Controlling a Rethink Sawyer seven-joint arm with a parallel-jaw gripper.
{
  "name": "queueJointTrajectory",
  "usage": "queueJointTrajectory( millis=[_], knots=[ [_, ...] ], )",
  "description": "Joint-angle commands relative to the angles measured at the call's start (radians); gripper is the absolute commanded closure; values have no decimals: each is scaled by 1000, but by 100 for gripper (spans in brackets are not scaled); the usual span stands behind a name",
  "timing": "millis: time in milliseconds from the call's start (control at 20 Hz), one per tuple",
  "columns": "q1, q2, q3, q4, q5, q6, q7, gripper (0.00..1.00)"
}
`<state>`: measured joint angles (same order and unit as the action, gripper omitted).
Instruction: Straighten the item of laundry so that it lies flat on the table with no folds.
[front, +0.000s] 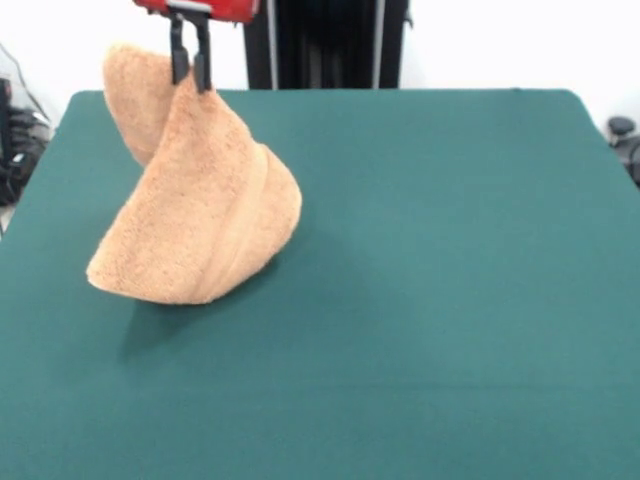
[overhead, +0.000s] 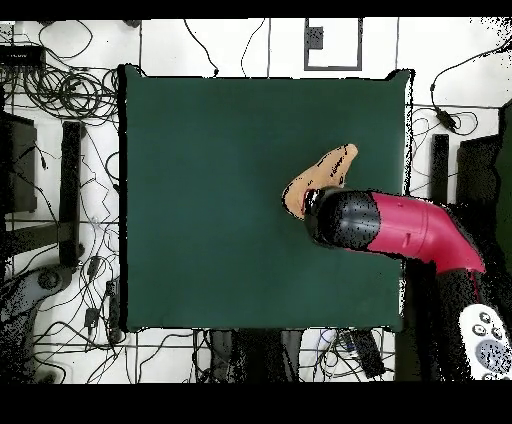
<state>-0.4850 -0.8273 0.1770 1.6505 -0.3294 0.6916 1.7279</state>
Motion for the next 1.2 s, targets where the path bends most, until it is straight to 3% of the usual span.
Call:
queueJointTrajectory(
  millis=[50,500,1200],
  knots=[
    [45,56,89,166,23,-172,106,100],
    [60,111,67,245,14,-438,191,100],
    [33,190,86,304,22,-582,177,100]
  ],
)
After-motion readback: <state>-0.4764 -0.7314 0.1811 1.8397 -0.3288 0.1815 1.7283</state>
